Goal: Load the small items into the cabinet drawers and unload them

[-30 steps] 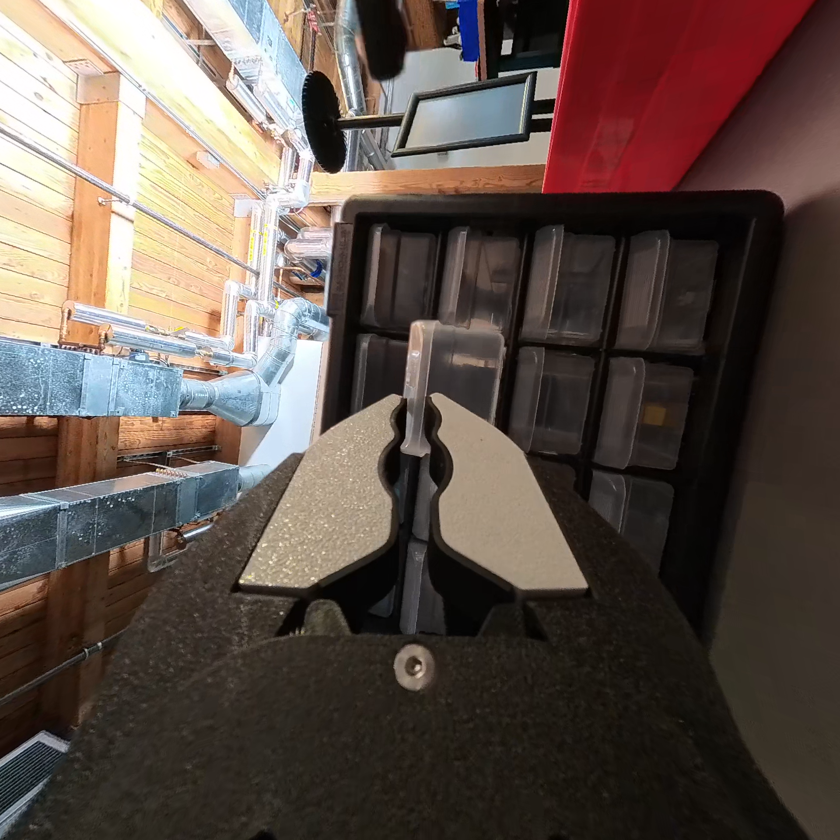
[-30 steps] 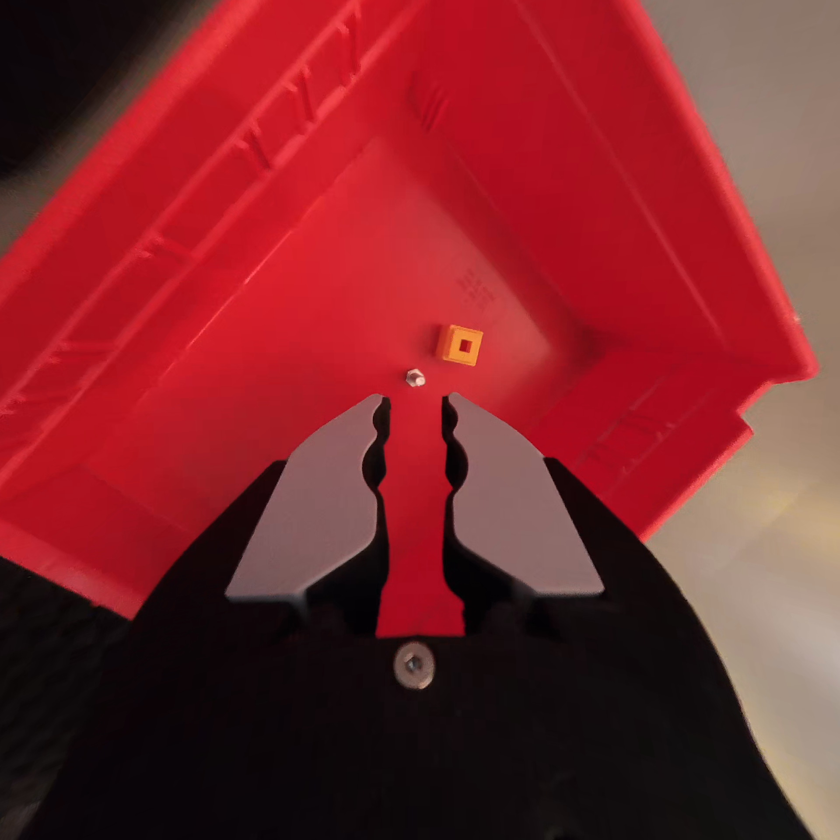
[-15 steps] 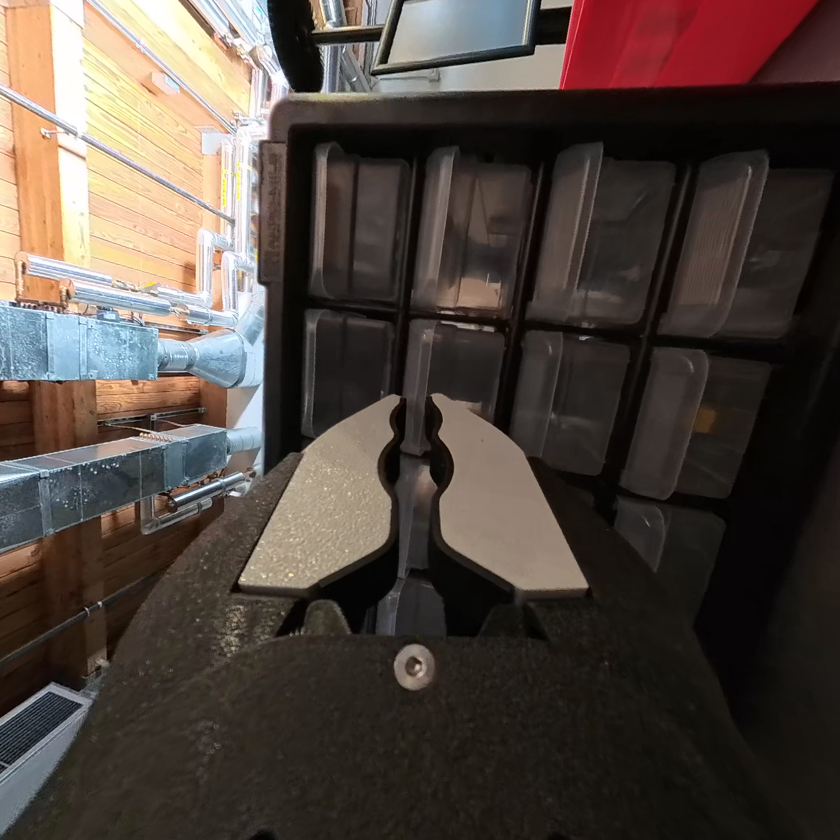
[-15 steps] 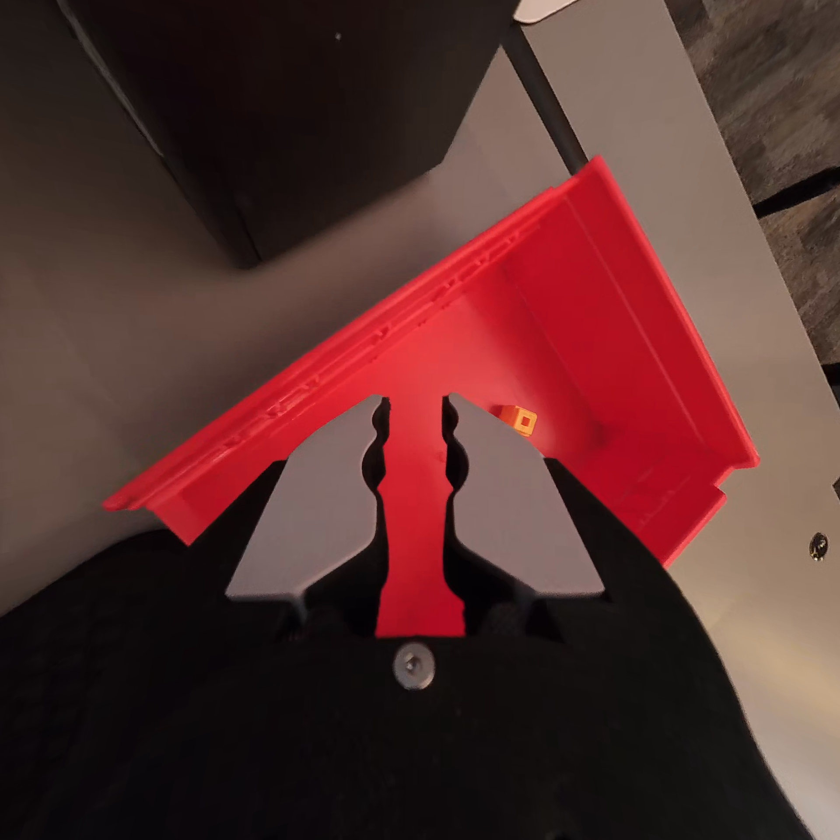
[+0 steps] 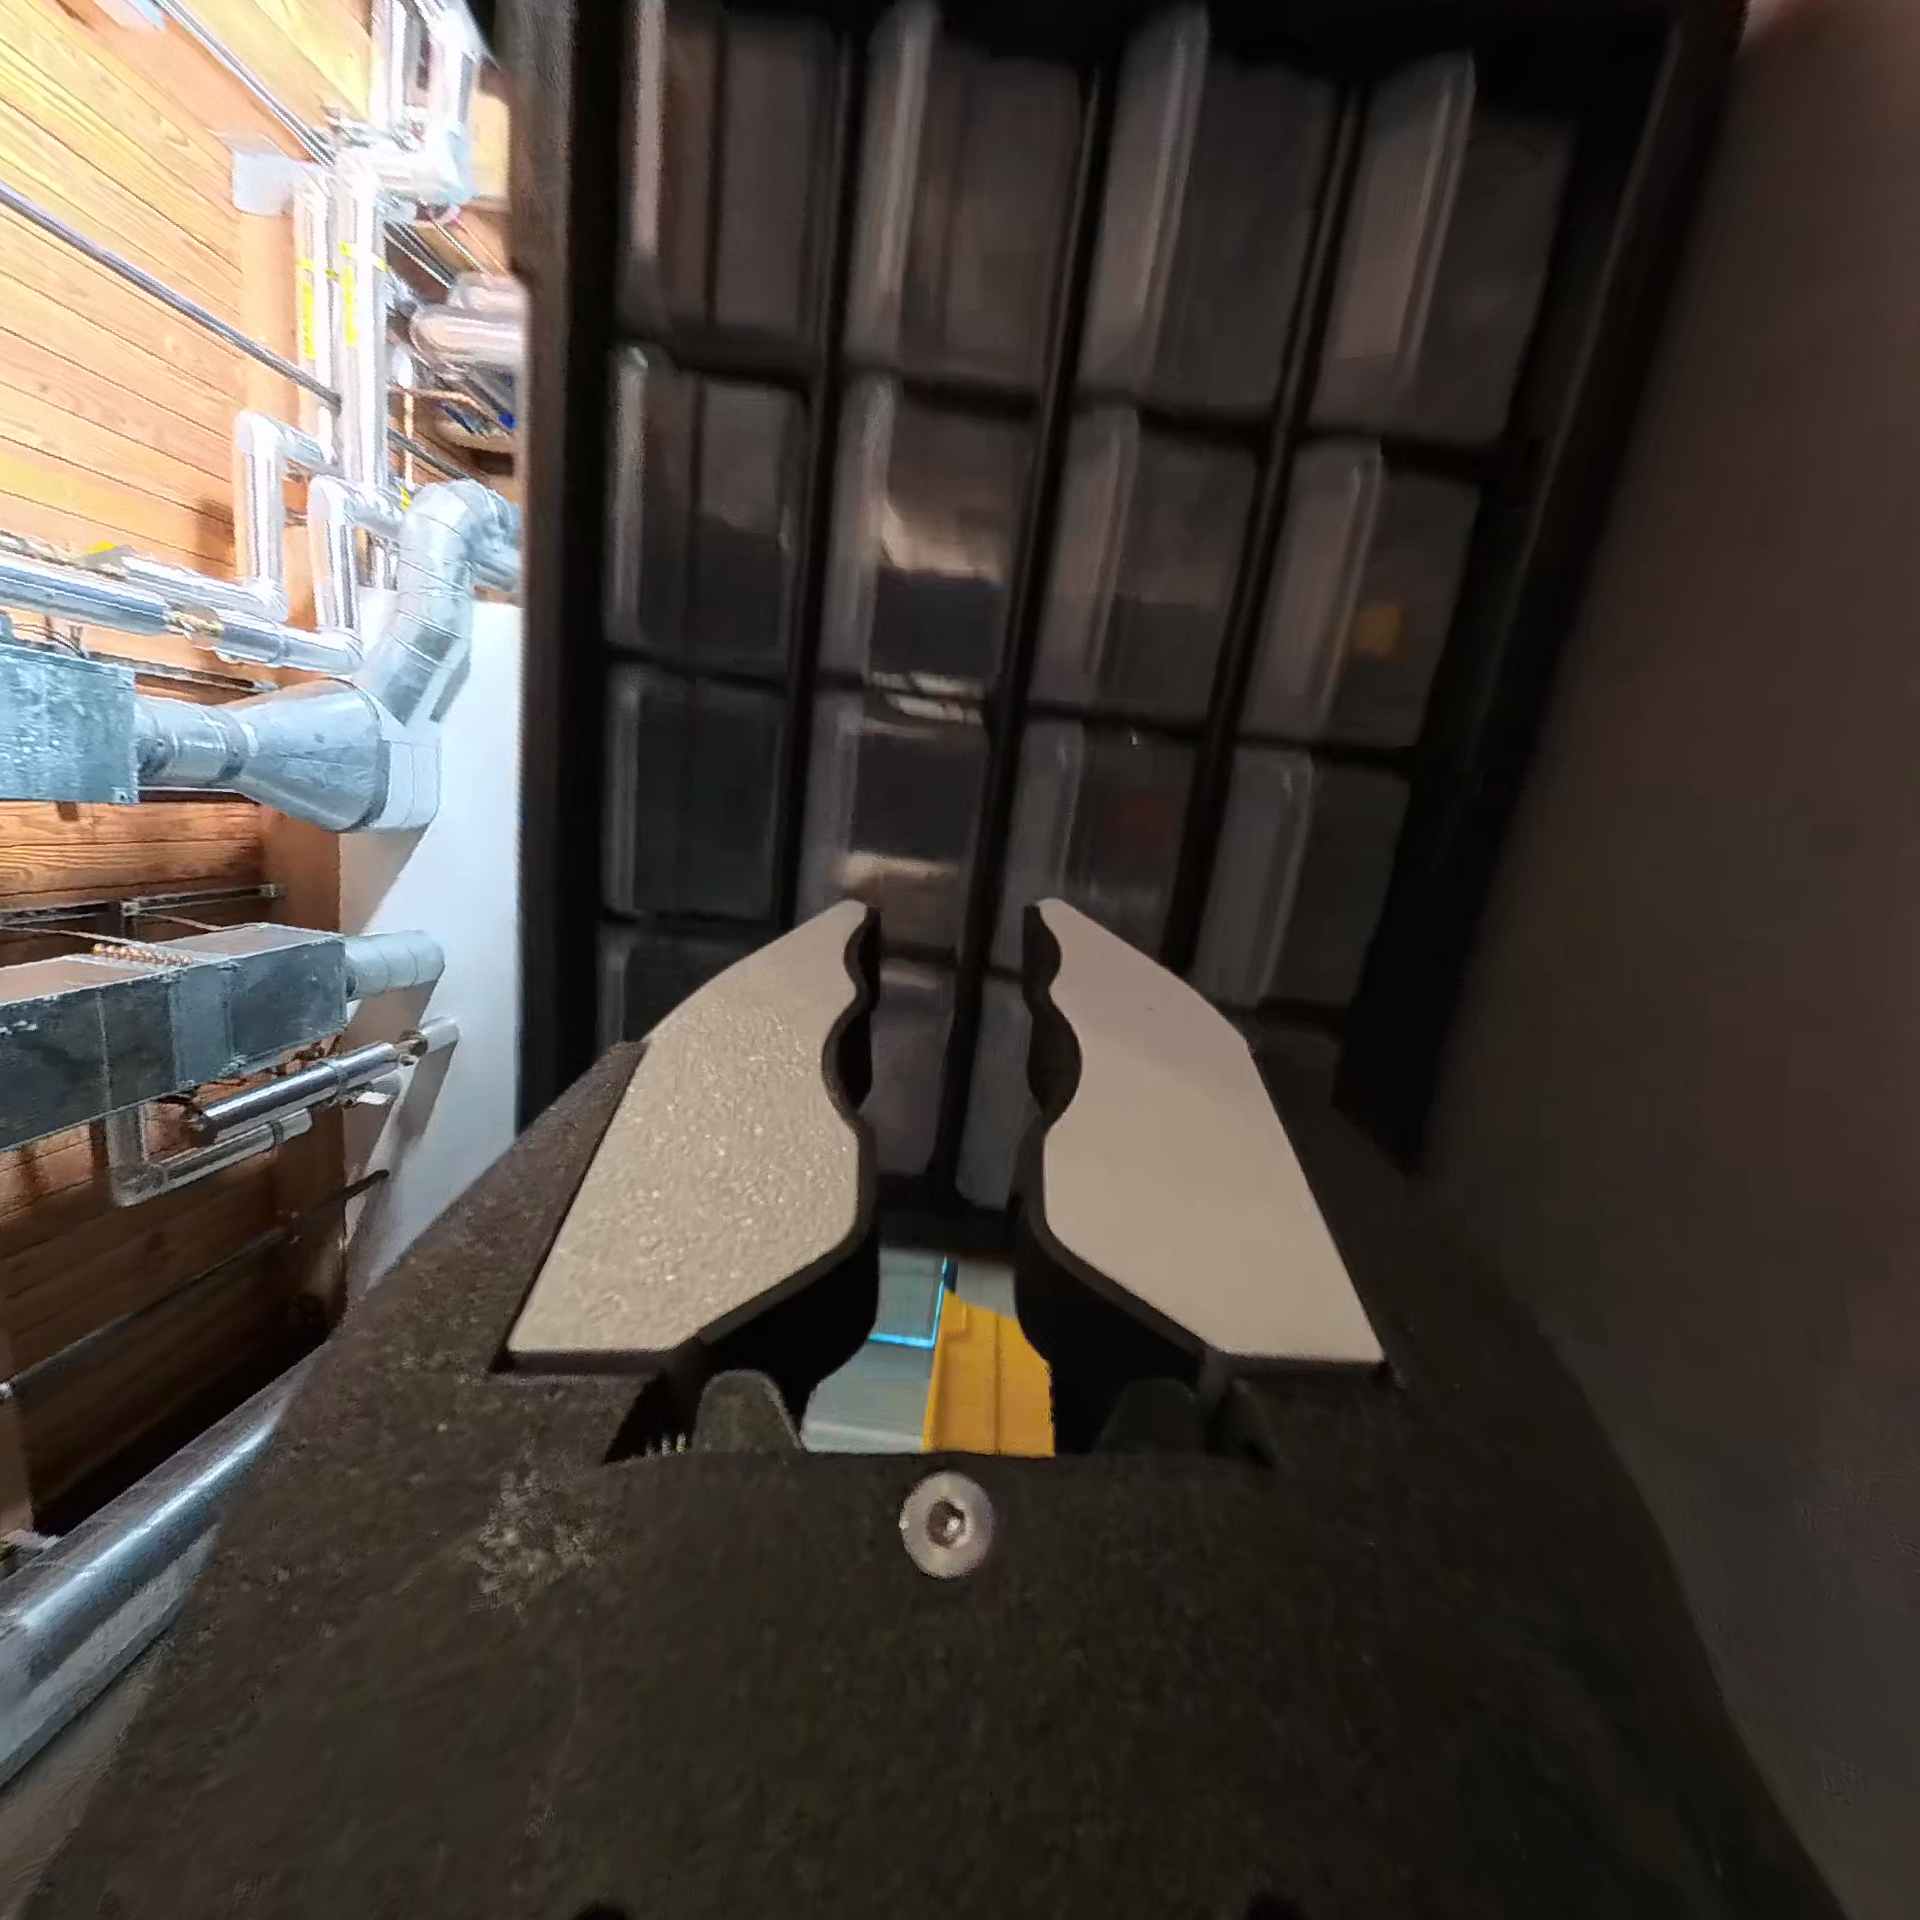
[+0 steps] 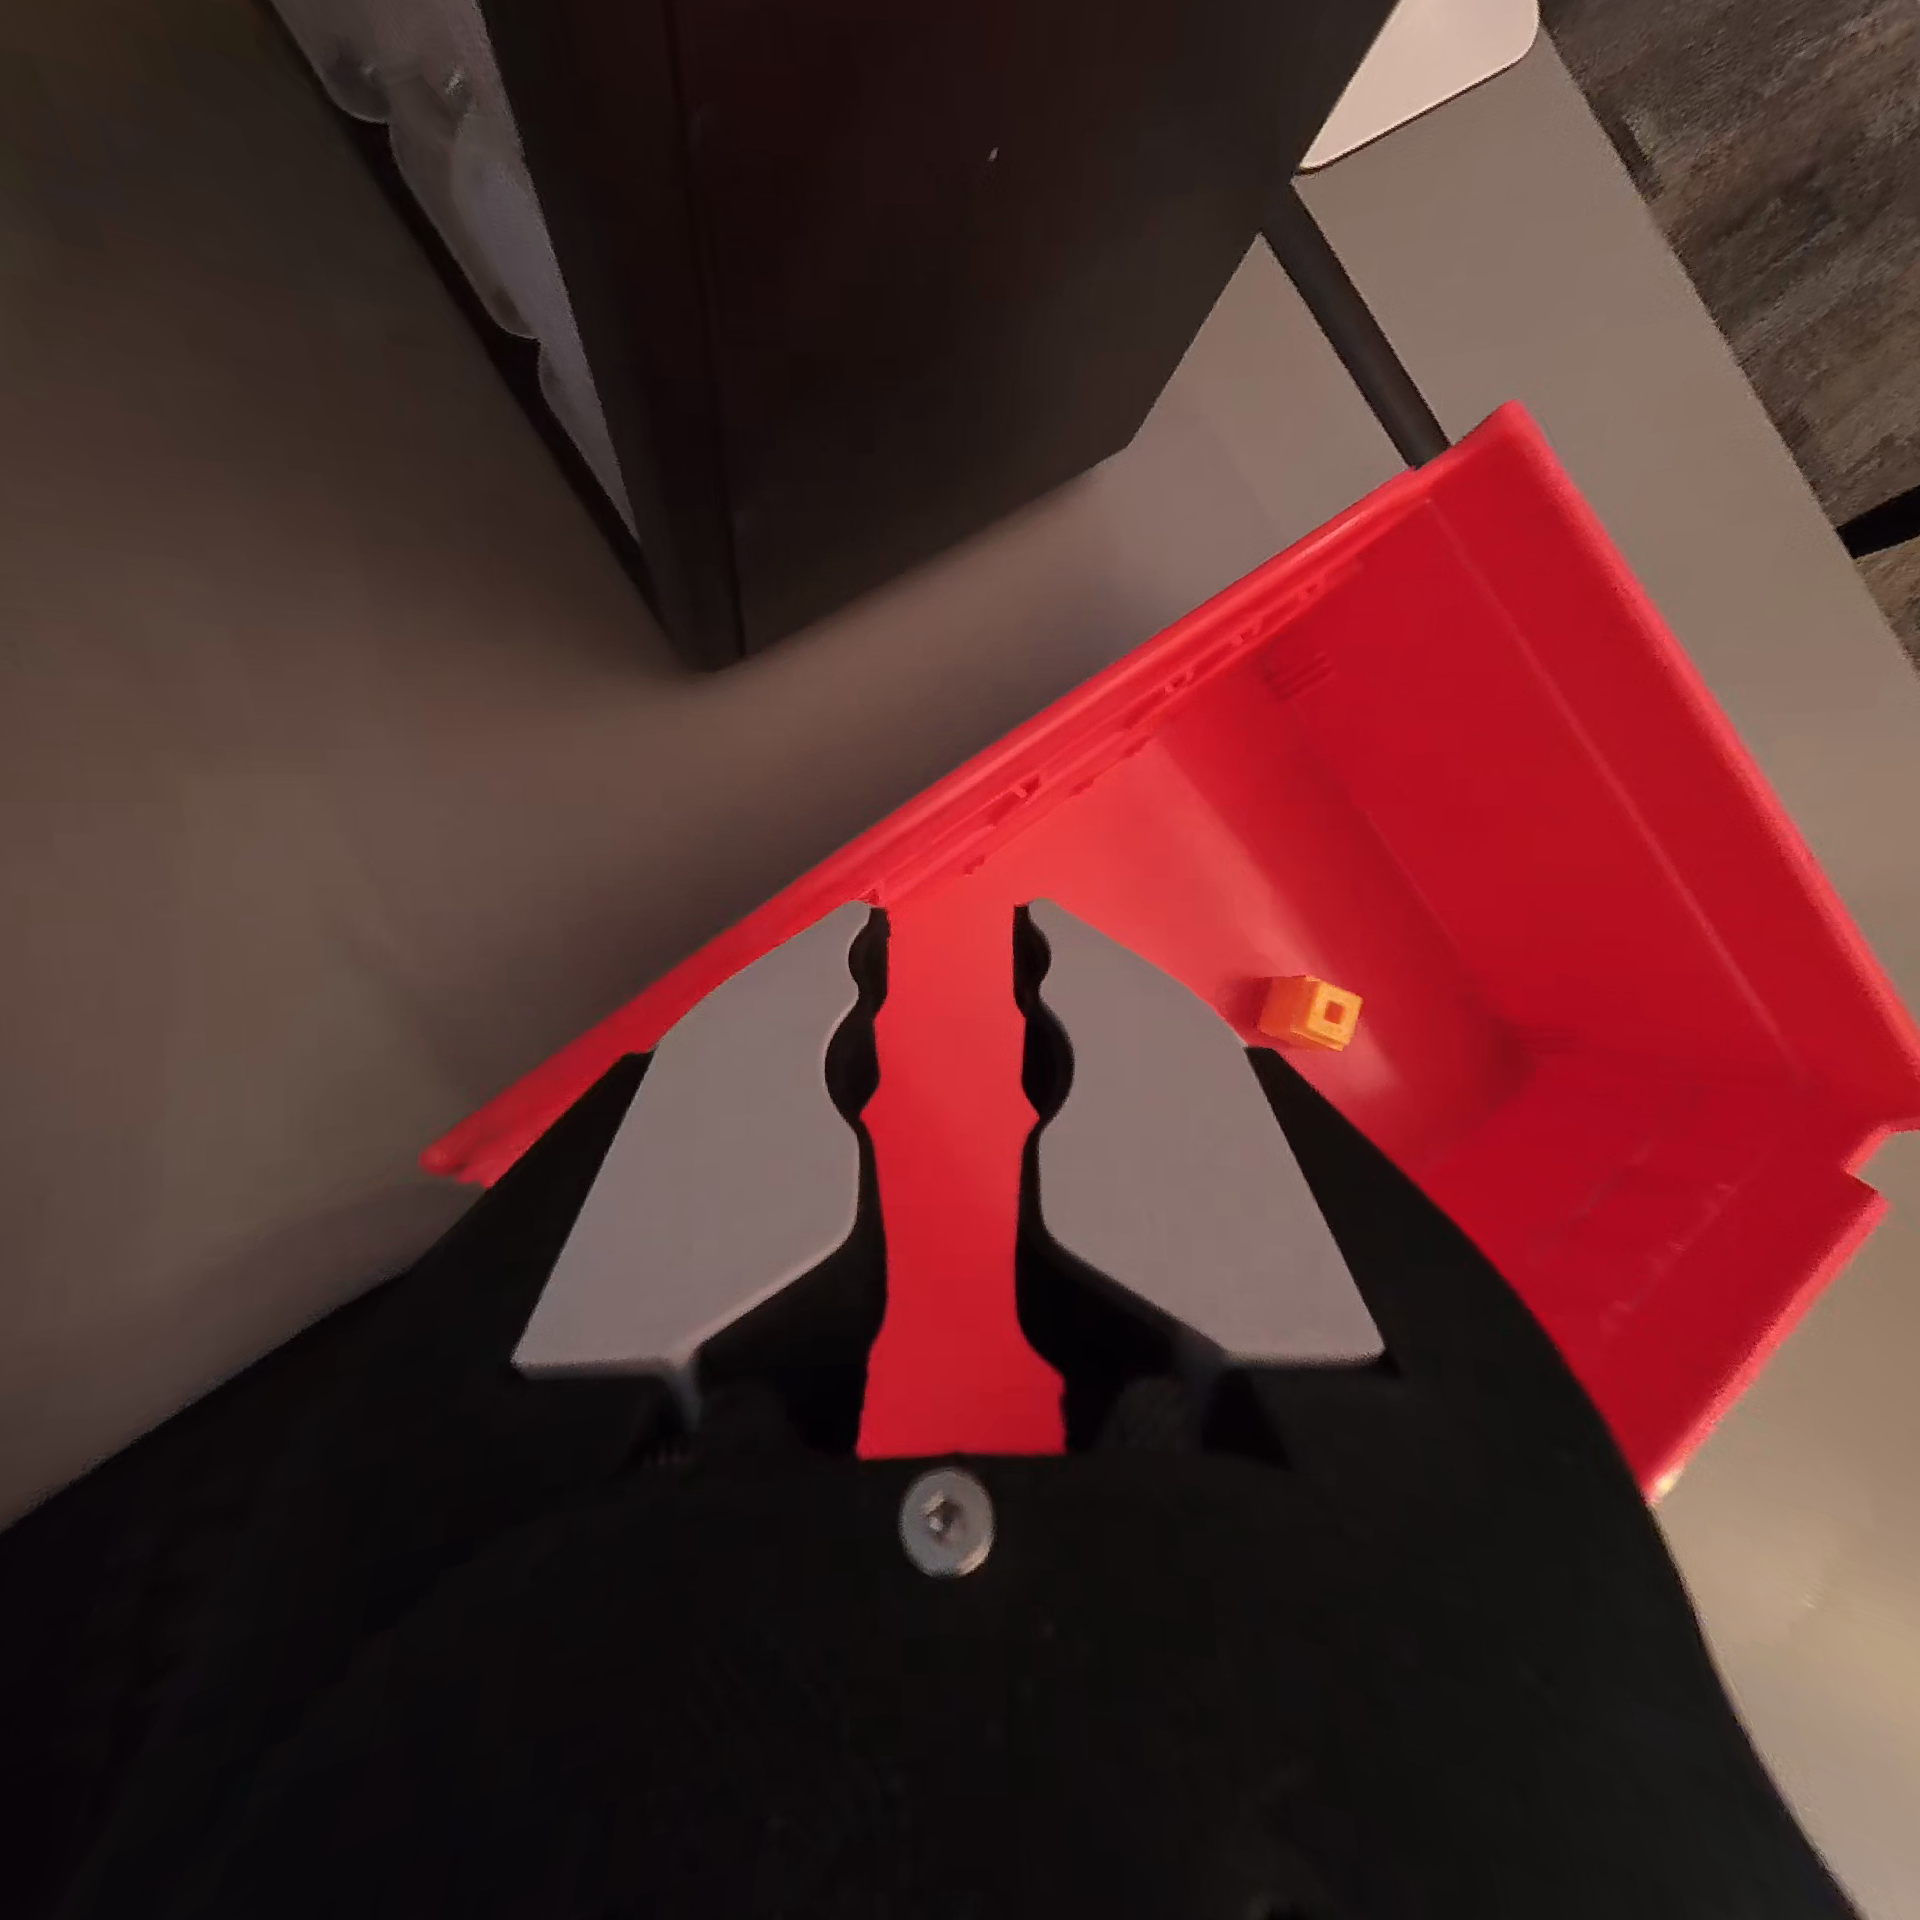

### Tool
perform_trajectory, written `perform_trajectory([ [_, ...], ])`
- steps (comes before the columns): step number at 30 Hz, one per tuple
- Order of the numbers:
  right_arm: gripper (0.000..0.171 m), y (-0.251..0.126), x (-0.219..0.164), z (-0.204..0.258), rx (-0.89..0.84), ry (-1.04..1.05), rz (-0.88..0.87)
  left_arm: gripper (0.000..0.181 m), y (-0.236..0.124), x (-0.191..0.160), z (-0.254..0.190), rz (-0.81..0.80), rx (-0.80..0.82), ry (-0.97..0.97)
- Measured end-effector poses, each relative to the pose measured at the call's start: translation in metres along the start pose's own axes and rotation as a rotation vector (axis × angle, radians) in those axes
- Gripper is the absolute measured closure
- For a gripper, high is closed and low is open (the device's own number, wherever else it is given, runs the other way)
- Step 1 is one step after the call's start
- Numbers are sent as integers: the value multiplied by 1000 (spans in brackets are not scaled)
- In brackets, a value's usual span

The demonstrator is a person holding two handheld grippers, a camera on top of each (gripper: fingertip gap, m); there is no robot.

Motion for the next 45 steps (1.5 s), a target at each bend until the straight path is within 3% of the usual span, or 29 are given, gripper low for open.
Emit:
perform_trajectory([
  [7, 147, 13, -13, 7, 2, 54, -69, 152, 2, -28, -12, 79, -26, 24],
  [19, 147, -12, -19, 4, -54, 98, -158, 155, 30, -11, -19, 1, 1, 109],
  [24, 147, -9, -19, 5, -44, 98, -154, 164, 38, -10, -20, -17, 4, 145],
  [31, 147, -11, -17, 7, -40, 89, -163, 173, 37, -9, -20, -39, 37, 152],
  [45, 147, -17, -15, 27, -21, 41, -197, 173, 23, -5, -18, -60, 45, 139],
])
Point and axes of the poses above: each gripper's, where its closed fingertips meet, y out along the fingers, x out of its top, z = x × y across the jaws, the point moved 8 cm from there along -y, back along the fingers, and after that the axes turned 4 degrees about -z, right-handed, at the moved point
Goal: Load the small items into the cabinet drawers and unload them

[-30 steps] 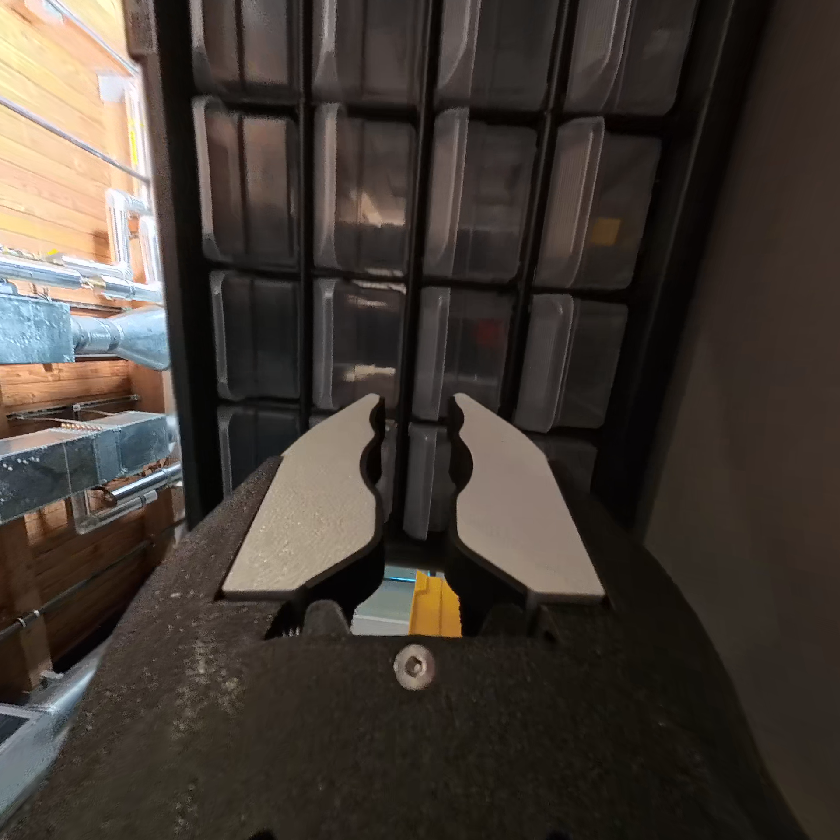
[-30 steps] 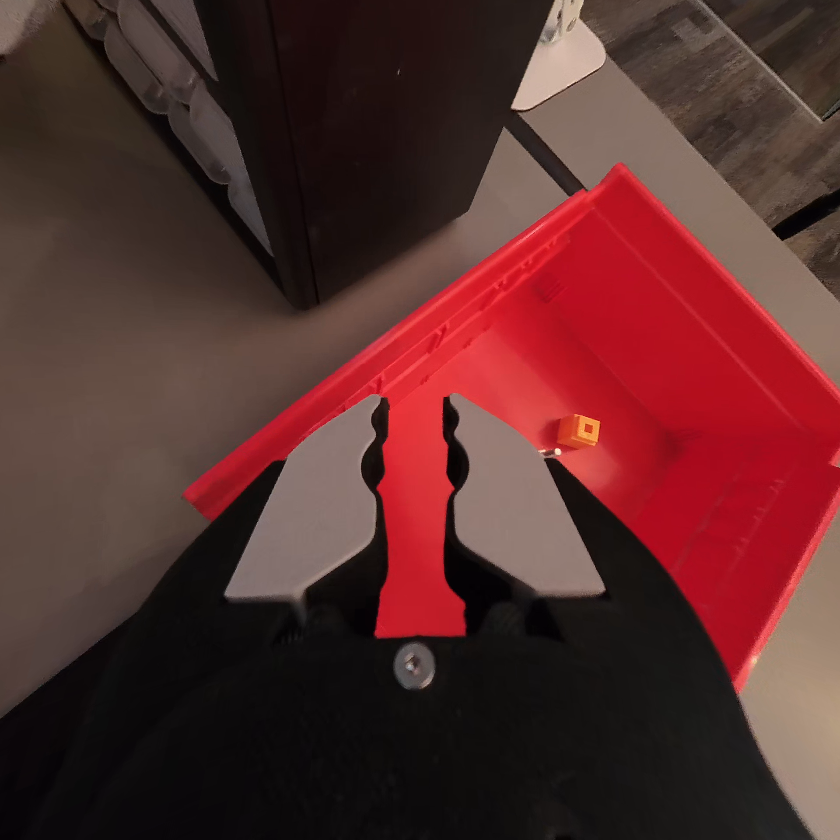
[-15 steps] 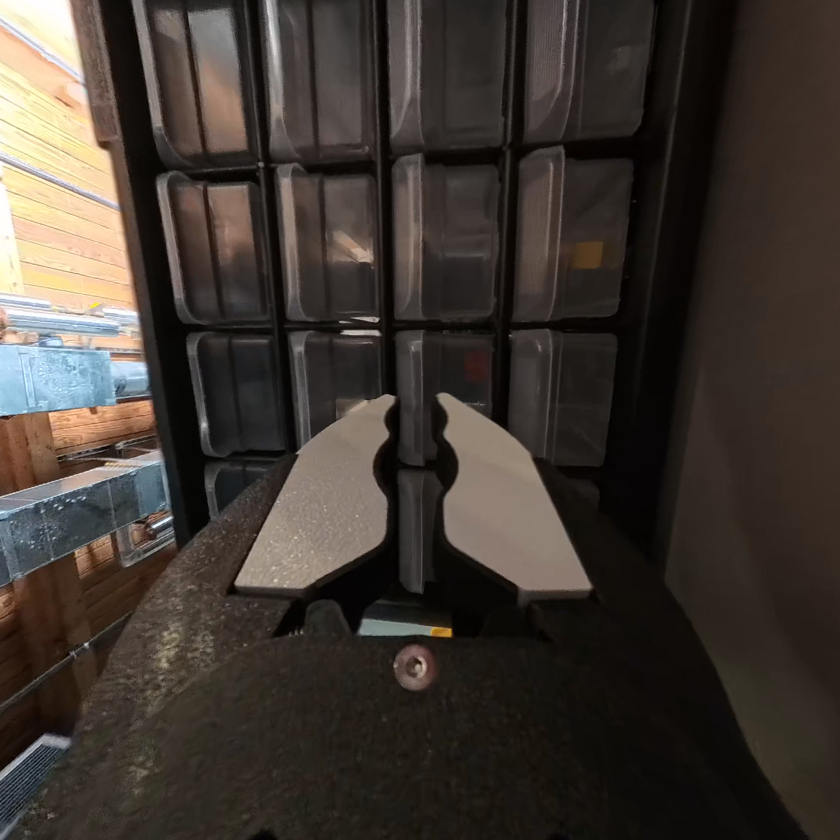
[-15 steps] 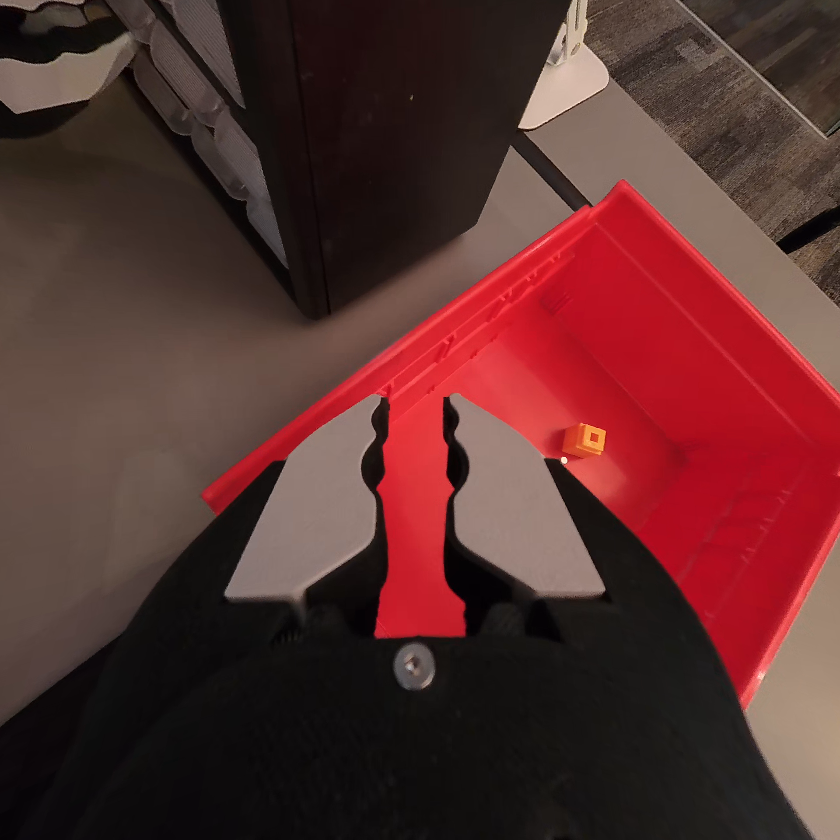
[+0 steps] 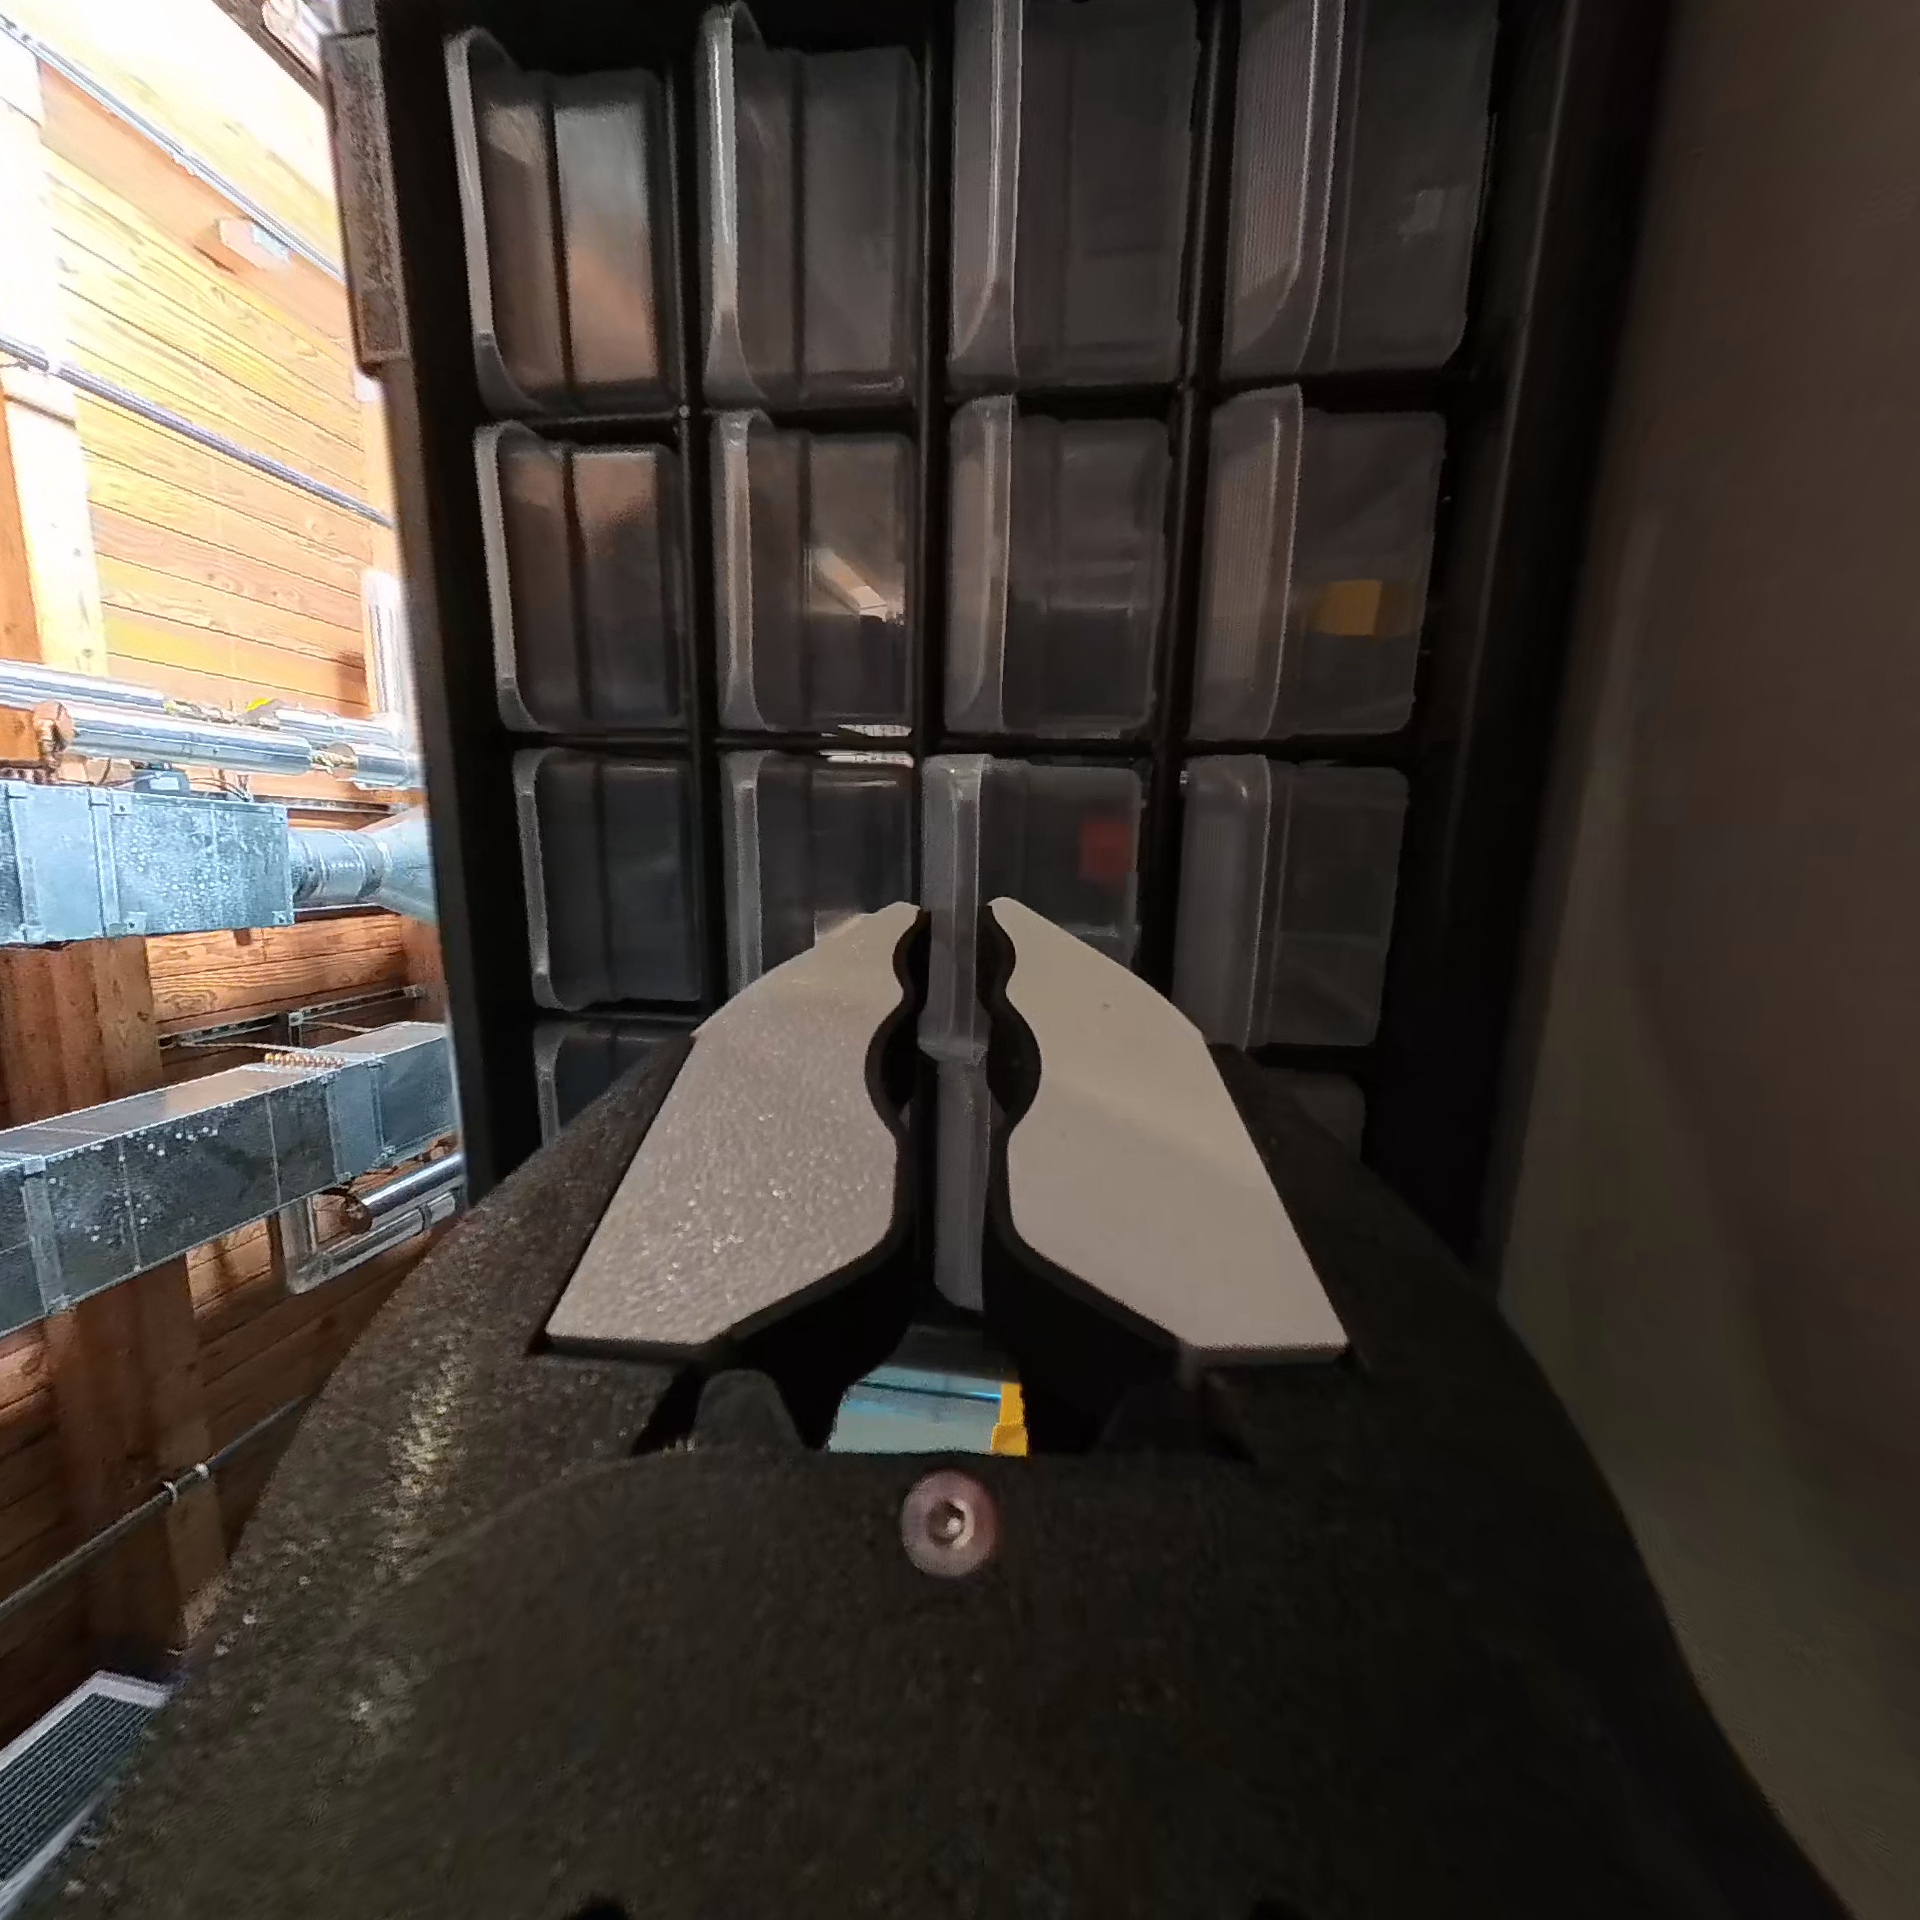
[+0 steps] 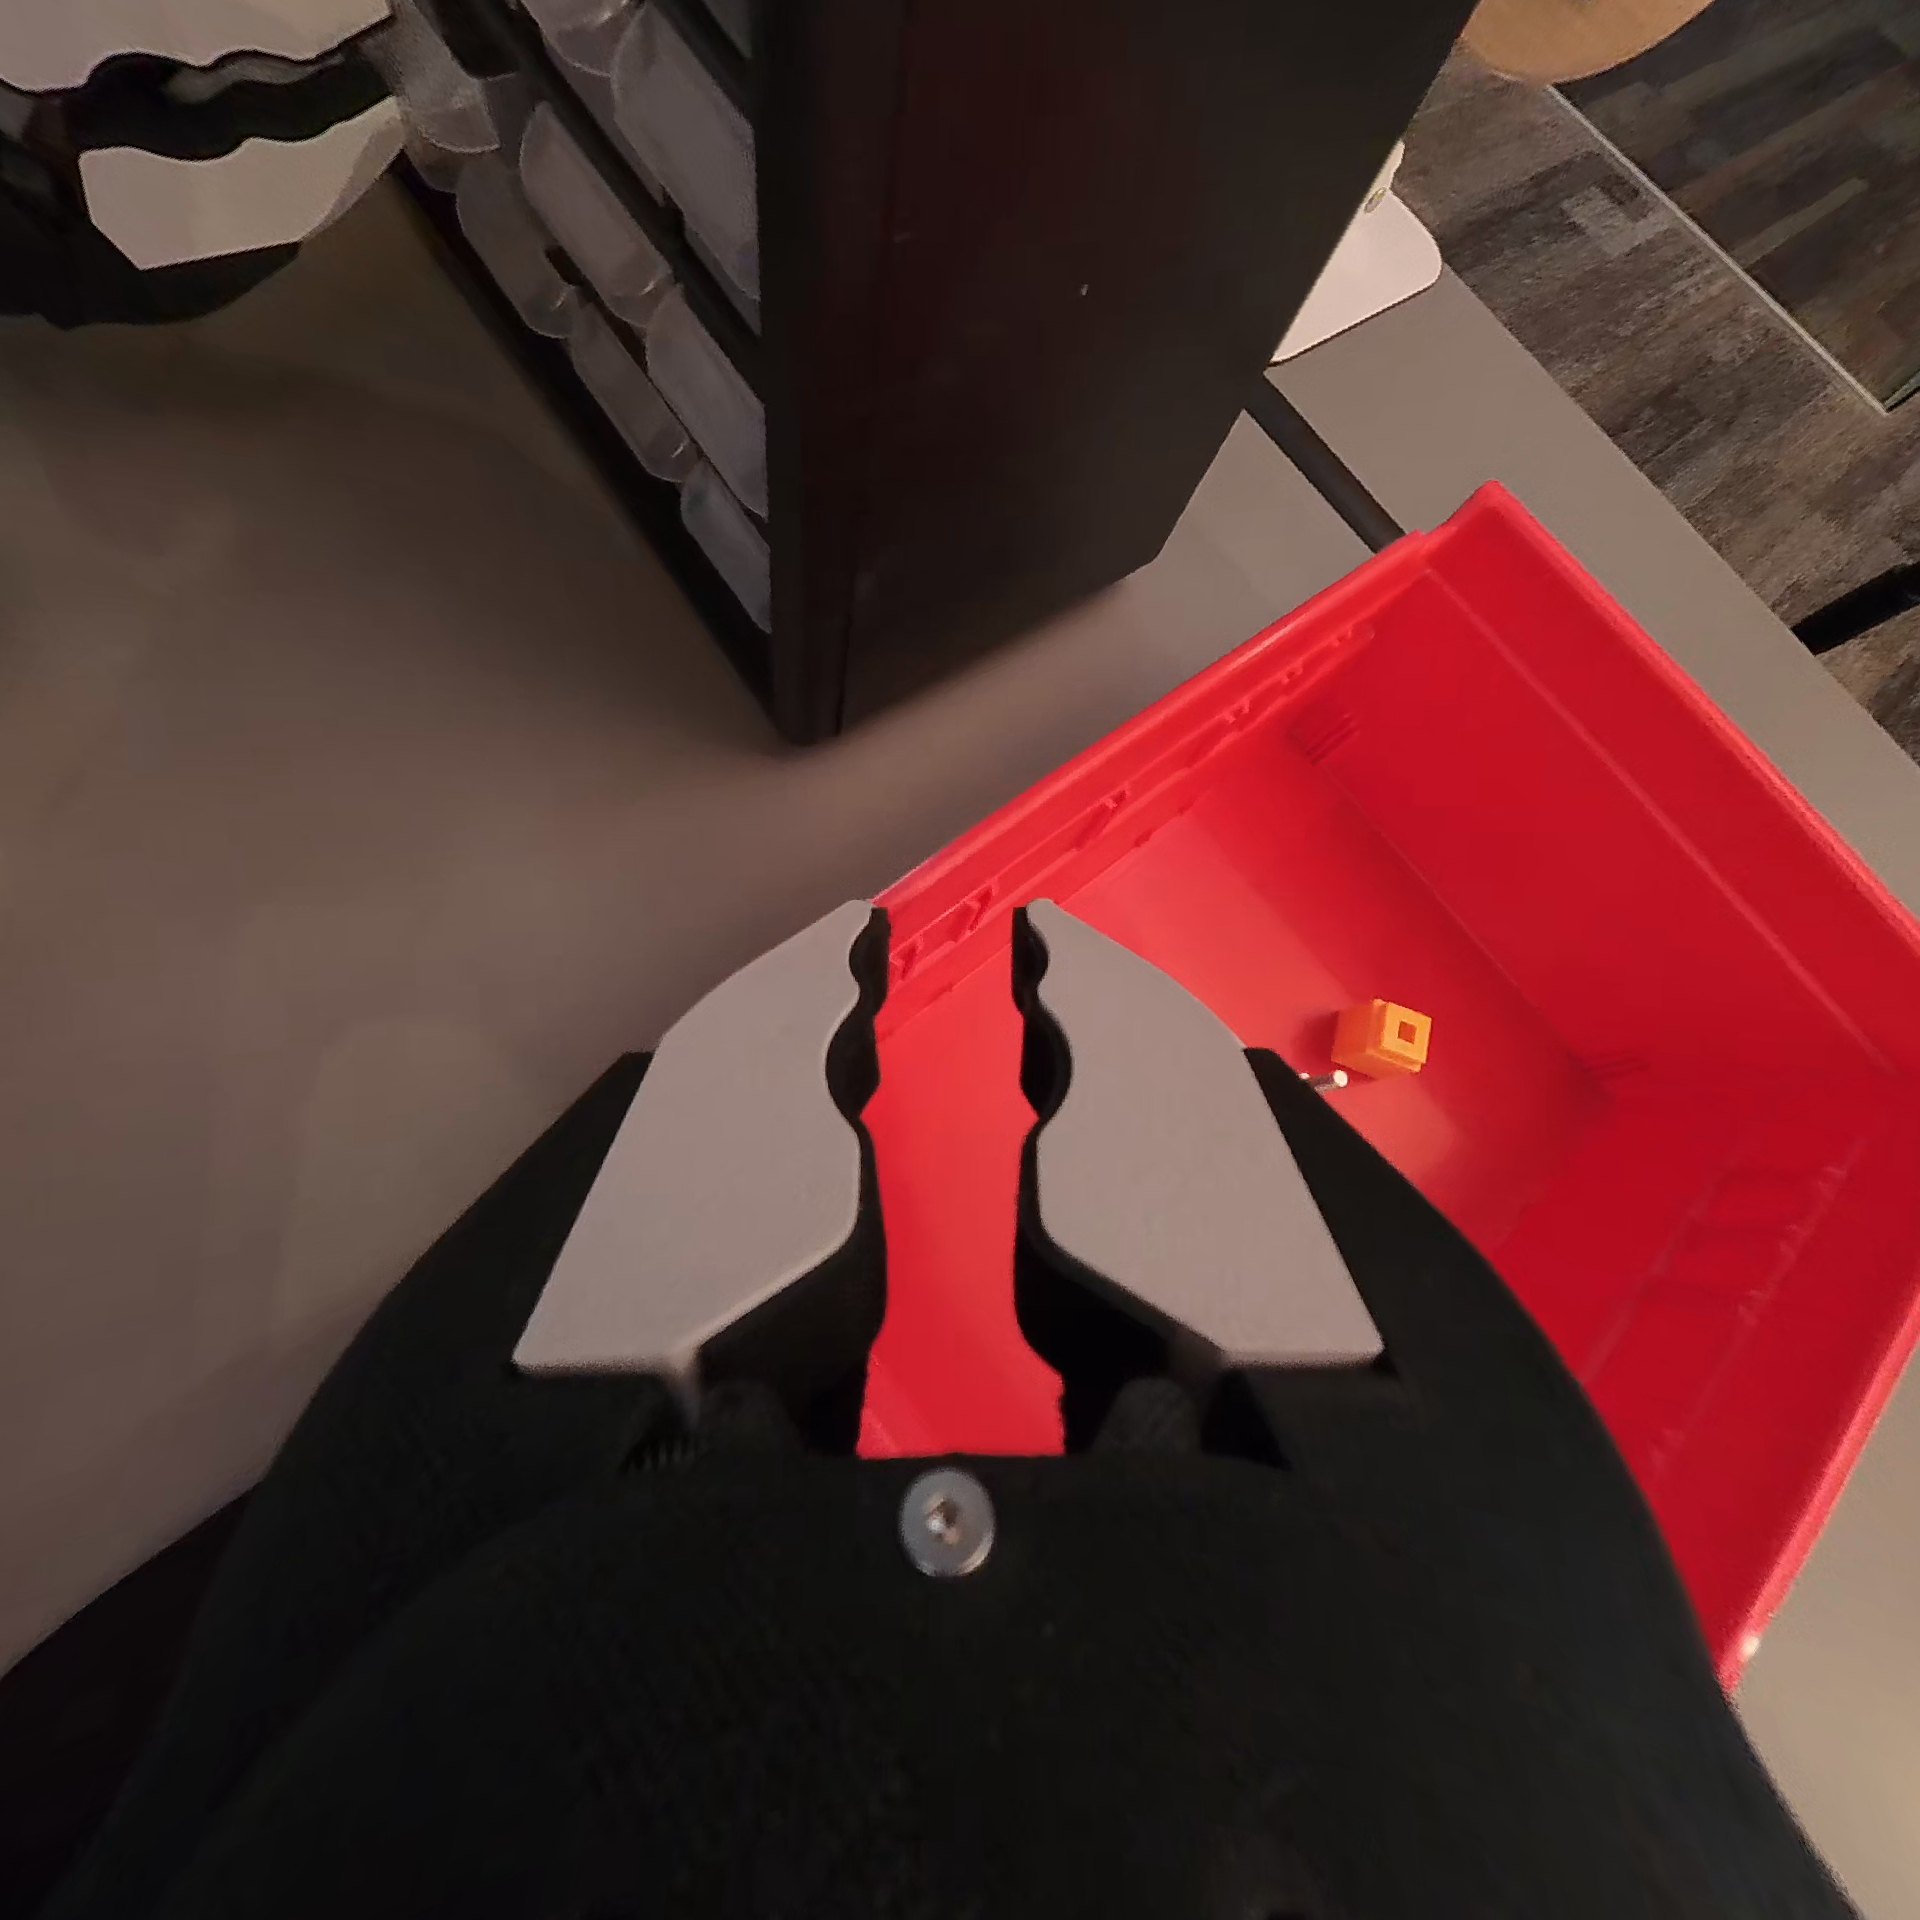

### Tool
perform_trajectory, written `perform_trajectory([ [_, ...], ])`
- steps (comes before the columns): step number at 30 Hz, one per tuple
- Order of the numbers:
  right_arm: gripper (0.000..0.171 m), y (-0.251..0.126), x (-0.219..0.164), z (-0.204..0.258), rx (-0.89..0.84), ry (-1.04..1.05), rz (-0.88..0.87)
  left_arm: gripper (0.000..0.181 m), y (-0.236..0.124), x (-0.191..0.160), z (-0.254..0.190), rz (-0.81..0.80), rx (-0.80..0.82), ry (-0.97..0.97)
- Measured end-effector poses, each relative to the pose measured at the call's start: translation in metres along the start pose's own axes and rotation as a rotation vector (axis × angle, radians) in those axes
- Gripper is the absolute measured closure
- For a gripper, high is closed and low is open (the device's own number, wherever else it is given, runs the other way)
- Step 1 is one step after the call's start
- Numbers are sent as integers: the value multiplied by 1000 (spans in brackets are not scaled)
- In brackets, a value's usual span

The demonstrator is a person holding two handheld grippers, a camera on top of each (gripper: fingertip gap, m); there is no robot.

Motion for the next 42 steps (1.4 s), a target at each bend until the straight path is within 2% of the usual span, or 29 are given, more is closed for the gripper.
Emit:
perform_trajectory([
  [9, 148, -3, 8, 16, 48, -46, -27, 174, -18, 8, 4, -9, -3, 18],
  [14, 148, 8, 32, 45, 157, -121, -44, 174, -36, 13, 7, -17, -1, 11],
  [20, 147, 48, 89, 90, 288, -325, 6, 174, -54, 24, 9, -40, 6, 12],
  [24, 147, 87, 130, 113, 261, -462, 92, 173, -58, 25, 9, -44, 9, 6],
  [29, 145, 129, 165, 131, 341, -456, 202, 173, -61, 29, 8, -56, 12, -3],
  [33, 142, 151, 168, 136, 361, -464, 341, 173, -63, 30, 9, -62, 14, -13],
  [38, 142, 161, 165, 140, 402, -423, 460, 174, -64, 29, 11, -58, 11, -20],
  [42, 140, 167, 160, 141, 426, -477, 530, 174, -65, 30, 11, -63, 12, -20],
])
Point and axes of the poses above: each gripper's, where its closed fingertips meet, y out along the fingers, x out of its top, z = x × y across the jaws, the point moved 8 cm from there along -y, back along the fingers, and after that the axes turned 4 degrees about -z, right-handed, at the moved point
